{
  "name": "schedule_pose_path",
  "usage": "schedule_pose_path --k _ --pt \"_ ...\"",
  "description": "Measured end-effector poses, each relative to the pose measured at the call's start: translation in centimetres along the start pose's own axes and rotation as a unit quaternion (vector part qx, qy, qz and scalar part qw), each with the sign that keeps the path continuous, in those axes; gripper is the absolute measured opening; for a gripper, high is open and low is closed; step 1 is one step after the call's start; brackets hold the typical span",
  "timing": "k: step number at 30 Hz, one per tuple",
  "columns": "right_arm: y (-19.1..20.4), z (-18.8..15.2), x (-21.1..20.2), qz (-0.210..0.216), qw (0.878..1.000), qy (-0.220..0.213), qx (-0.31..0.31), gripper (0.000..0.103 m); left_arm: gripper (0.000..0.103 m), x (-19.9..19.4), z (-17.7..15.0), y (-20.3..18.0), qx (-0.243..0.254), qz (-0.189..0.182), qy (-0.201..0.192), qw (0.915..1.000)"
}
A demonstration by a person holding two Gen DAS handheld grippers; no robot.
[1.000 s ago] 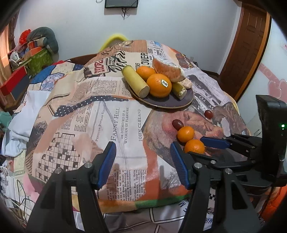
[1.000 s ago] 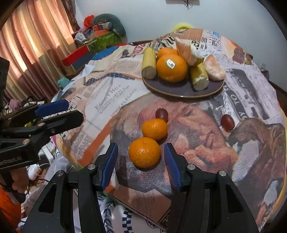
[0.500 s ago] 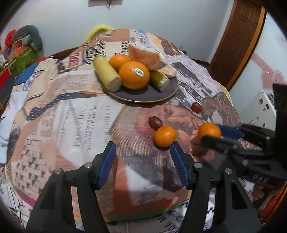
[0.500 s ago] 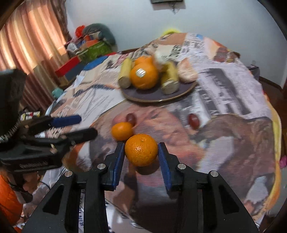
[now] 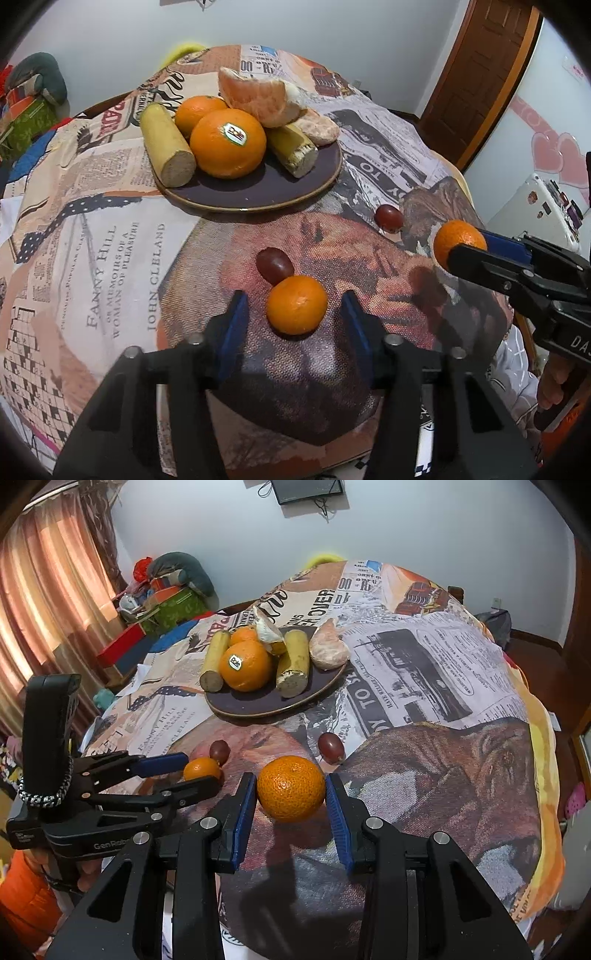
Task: Organize fruits
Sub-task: 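Carry the mandarin to the plate with the left tool while the right tool places its mandarin there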
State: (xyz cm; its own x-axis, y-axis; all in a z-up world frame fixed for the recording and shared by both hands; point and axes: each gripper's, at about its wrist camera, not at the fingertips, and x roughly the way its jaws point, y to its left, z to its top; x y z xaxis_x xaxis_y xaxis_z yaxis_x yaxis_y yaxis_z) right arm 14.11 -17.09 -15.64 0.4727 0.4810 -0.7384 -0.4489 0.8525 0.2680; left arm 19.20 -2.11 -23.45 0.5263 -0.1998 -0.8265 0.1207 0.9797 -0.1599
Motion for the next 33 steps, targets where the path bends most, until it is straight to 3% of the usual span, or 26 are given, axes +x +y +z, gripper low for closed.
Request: schedule_pose_path --k 2,9,20,33 --pt "-0.1 0.1 0.1 0.001 1.0 0.0 0.0 0.035 0.033 0.4 0.0 -0.1 0.004 0.001 0.005 1.0" --pt "-0.3 0.8 0.8 0.004 1.0 -0.002 0.0 0.035 0.033 -0.1 0.3 0.5 -0.005 -0.004 -0.003 1.0" --pt "-1.1 3.6 1.8 0.001 1.0 -0.017 -0.003 0.035 0.033 -2.6 3.3 2.3 -0.012 0.007 -0.052 0.9985" --pt "-2.2 6.9 4.2 -0.005 0.999 -0.032 -0.01 0.035 0.033 -1.0 6.6 5.6 -0.038 0.037 -0.067 0.9963"
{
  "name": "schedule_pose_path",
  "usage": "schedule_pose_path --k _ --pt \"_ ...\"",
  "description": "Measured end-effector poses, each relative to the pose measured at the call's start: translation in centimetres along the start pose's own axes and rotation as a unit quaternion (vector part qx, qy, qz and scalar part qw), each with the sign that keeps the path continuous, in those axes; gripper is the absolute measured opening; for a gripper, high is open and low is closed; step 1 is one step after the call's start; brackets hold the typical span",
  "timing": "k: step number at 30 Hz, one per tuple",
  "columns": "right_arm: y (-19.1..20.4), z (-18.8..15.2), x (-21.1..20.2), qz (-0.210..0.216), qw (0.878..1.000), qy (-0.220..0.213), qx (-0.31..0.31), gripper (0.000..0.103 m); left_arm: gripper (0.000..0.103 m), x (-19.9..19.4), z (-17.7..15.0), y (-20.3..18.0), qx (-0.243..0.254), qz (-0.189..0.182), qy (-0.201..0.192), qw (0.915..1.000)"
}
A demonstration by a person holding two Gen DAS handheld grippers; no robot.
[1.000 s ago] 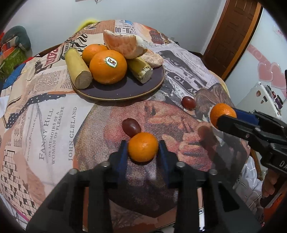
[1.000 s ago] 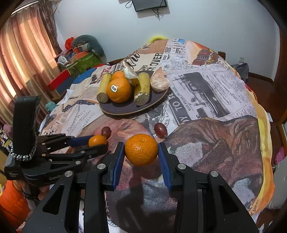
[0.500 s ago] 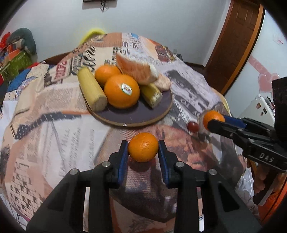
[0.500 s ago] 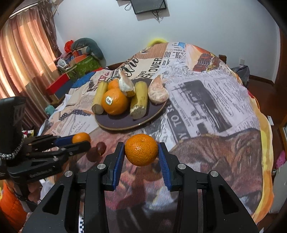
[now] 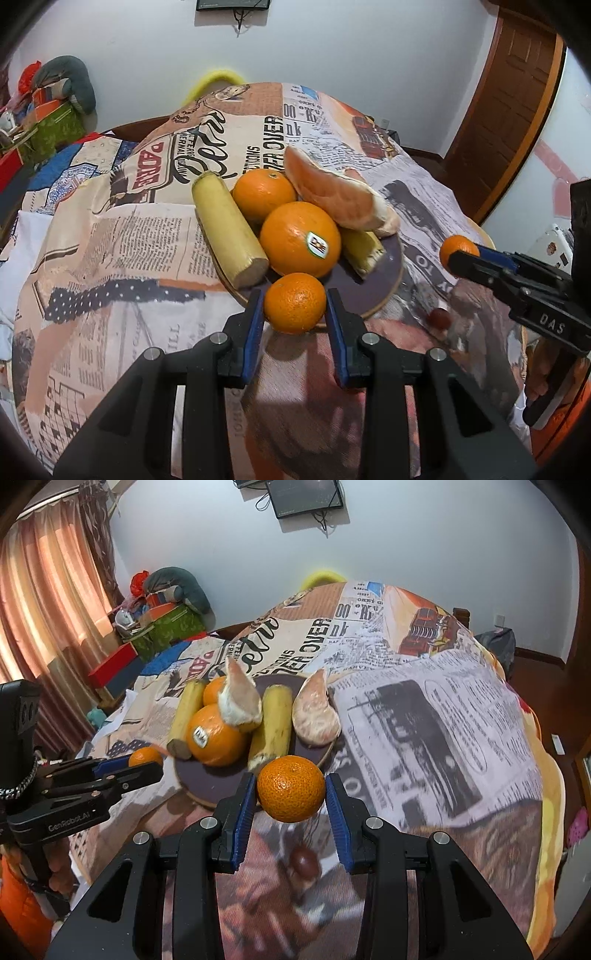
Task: Organize fruits
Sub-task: 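Carry the mandarin to the plate with the left tool while the right tool places its mandarin there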
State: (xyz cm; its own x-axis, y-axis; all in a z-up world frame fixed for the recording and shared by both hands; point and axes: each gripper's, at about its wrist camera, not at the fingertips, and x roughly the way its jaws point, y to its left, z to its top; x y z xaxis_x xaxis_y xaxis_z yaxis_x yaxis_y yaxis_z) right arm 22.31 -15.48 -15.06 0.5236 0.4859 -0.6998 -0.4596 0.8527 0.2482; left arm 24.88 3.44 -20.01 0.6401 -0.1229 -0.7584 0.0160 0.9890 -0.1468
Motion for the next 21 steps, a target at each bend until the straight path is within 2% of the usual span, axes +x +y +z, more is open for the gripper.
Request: schedule_pose_path --k 10,21 --pt "-0.8 1.8 3.2 -0.001 1.0 0.013 -0.005 0.035 0.033 1.9 0.7 0.8 0.003 0.003 0.008 1.0" --pt "-1.2 2.0 5.4 0.003 0.999 0.033 -0.006 0.035 0.033 3.1 0.5 1.0 -0.006 -0.004 0.019 0.9998"
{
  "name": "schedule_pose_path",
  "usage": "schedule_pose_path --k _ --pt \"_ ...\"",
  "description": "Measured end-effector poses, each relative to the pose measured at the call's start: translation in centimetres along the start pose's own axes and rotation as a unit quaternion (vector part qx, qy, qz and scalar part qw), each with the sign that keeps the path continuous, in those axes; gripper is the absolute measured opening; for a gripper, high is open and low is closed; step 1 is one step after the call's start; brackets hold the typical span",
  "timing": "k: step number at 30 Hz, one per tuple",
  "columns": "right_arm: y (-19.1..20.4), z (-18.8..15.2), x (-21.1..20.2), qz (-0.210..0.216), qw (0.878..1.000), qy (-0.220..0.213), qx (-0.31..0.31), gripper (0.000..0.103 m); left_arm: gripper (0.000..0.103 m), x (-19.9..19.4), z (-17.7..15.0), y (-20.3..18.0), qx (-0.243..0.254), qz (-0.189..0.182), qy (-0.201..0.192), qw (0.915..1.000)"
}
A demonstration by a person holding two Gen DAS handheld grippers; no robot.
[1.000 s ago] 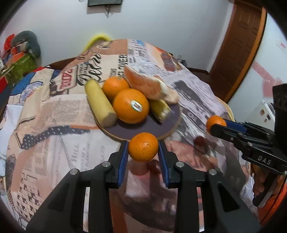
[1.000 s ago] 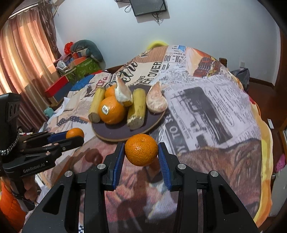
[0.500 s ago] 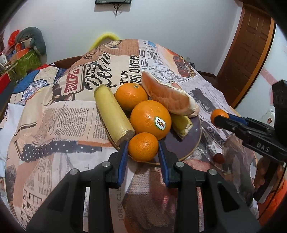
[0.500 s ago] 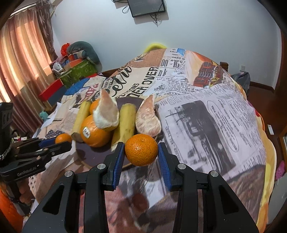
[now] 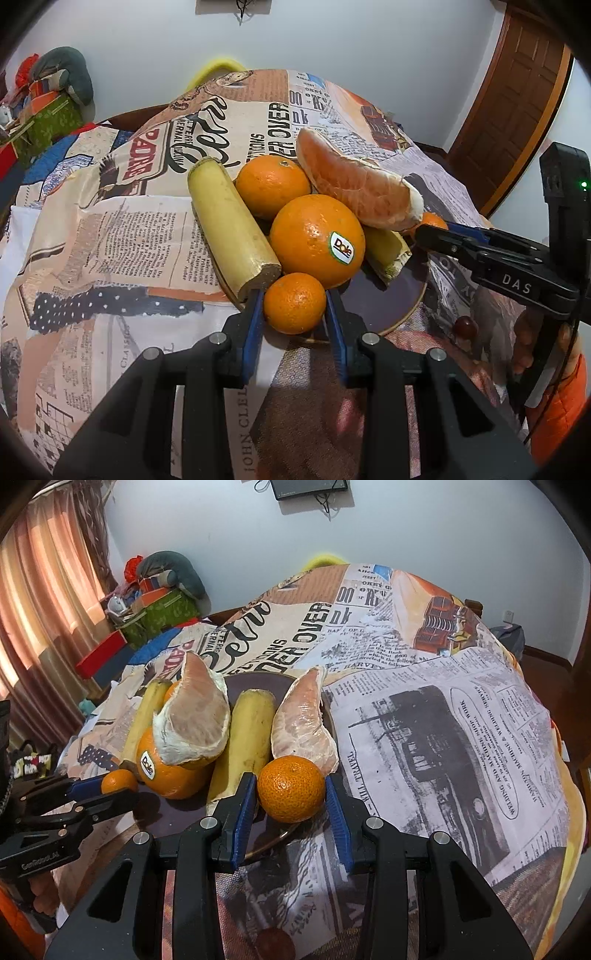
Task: Organize fruits
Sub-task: 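Carry the mandarin to the plate with the left tool while the right tool places its mandarin there, then open the left tool to release the mandarin and move toward a dark red grape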
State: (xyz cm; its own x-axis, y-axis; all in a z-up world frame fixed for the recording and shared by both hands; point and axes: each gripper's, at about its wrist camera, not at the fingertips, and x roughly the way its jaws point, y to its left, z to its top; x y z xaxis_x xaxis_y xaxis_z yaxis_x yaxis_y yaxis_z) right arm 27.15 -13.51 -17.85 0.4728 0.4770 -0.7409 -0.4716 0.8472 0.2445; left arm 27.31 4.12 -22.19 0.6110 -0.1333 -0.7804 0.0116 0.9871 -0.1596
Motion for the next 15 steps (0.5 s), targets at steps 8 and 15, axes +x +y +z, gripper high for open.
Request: schedule_pose_path --k 8,15 --pt "-0.1 0.0 0.0 -0.002 1.0 0.001 -0.001 0.036 0.044 0.4 -0.1 -0.3 0.002 0.003 0.005 1.0" --pt "0.3 -0.1 -1.4 -0.012 1.0 -0.007 -0.007 0.037 0.047 -1.2 0.0 -0.3 -0.005 0.004 -0.01 0.9999"
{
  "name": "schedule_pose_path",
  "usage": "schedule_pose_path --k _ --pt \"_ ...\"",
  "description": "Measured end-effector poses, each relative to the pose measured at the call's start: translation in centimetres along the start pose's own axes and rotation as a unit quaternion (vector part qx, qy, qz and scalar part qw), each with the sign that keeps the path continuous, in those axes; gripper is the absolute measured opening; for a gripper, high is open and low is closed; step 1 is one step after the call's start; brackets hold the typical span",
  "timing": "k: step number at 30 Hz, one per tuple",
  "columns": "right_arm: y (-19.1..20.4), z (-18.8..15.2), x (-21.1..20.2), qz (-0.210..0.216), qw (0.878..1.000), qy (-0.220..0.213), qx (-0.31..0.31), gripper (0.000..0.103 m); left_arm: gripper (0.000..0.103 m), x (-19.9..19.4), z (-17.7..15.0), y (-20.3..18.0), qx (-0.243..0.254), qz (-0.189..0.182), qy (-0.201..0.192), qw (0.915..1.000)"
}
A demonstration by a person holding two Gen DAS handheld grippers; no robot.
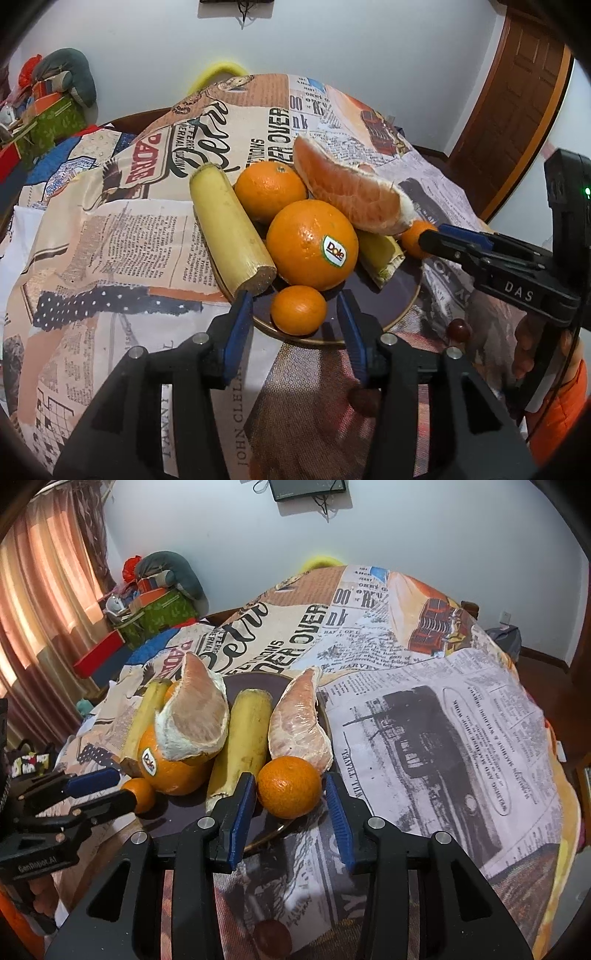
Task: Organize fruits
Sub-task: 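Open the left tool to release the mandarin and move toward a dark red grape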
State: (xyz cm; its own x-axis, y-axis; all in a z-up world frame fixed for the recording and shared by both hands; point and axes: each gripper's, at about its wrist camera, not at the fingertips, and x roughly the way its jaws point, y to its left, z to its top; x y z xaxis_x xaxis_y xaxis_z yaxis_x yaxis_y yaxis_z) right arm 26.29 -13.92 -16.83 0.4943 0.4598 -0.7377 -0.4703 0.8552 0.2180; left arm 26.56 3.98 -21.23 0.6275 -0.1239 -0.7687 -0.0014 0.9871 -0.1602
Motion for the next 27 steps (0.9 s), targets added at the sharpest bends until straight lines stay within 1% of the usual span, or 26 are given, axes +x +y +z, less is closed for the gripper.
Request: schedule_pose_path --k 7,13,18,21,24,27 --pt "0.7 -0.4 -2.8 -0.007 1.0 -0.018 -0.009 0.037 0.047 -2.2 0.0 -0.3 0.001 0.004 -0.014 0.9999" --pt "1.2 -1.3 -4.8 -0.015 0.999 -0.025 -0.015 0.038 0.047 -4.4 -0.4 -1.0 0.01 0.006 -0.026 0.9996" --pt "1.3 -2.6 -6.1 -0.02 0.999 -0.023 -0.014 0.04 0.053 -5.3 -1.1 -1.5 0.017 0.008 -0.028 0.9994" --pt "1.2 -3.5 -6.6 -0.022 1.0 -0.019 -0.012 0.041 0.053 -5.3 -1.7 -1.9 0.023 0.005 -0.019 0.9996" --pt "1.2 -4.4 -7.0 -0.026 1.0 -0.016 -0.007 0.041 0.053 -4.7 -2.6 -2.2 0.025 -0.003 0.002 0.9997" --pt "0.9 -5.5 -7.0 -0.025 1.0 -0.009 0.002 0.041 0.053 -3.9 -3.5 -2.6 0.03 -0.004 0.02 0.9993"
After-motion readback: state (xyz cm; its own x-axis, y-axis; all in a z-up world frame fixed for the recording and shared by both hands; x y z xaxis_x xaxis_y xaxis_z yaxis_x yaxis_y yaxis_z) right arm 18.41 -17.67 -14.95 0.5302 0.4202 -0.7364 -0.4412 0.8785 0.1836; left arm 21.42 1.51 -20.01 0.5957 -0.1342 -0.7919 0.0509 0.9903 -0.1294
